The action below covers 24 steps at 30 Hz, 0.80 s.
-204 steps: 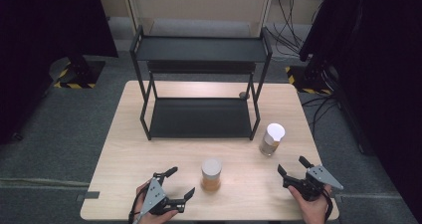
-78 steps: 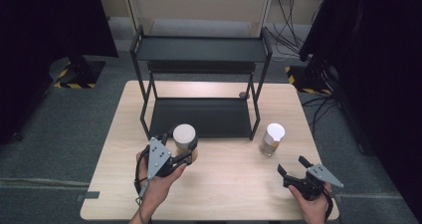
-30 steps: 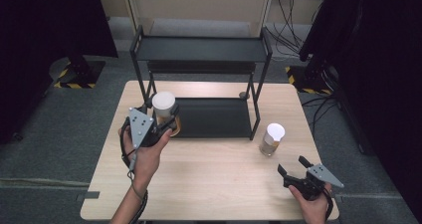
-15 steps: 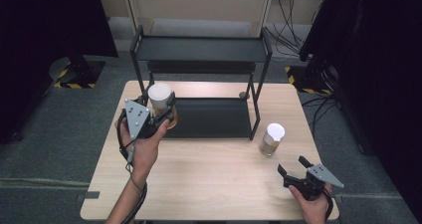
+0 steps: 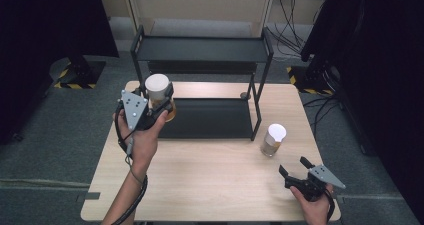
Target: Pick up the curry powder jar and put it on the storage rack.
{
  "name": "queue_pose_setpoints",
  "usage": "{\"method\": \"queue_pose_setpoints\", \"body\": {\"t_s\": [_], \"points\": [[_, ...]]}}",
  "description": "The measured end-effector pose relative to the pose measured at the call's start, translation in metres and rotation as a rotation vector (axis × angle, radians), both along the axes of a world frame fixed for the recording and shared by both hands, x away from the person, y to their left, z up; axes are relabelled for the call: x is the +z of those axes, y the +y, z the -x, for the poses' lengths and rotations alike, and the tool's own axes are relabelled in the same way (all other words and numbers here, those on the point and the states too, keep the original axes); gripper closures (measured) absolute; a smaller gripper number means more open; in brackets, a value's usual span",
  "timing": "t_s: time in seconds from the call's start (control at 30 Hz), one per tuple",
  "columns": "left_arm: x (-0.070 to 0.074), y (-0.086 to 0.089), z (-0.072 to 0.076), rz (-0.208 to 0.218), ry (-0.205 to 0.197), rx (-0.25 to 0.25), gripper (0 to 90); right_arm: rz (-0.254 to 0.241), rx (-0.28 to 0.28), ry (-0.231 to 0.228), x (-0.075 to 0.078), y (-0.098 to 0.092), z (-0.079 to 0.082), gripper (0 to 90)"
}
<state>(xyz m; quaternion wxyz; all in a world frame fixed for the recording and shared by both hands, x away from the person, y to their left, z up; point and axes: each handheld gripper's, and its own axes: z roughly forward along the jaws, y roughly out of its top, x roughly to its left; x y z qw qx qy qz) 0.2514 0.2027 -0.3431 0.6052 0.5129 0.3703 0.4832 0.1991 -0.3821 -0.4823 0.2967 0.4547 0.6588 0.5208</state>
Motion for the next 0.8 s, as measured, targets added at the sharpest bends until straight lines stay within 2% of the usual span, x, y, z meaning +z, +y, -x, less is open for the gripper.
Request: {"method": "queue_pose_setpoints", "body": {"t_s": [0.47, 0.8], "points": [[0.017, 0.001, -0.013, 0.004, -0.031, 0.032, 33.0, -0.003, -0.001, 0.002, 0.000, 0.000, 0.000, 6.2], [0.028, 0.002, -0.022, 0.010, -0.038, 0.051, 33.1, -0.010, -0.002, 0.003, 0.000, -0.001, 0.000, 6.2]]}}
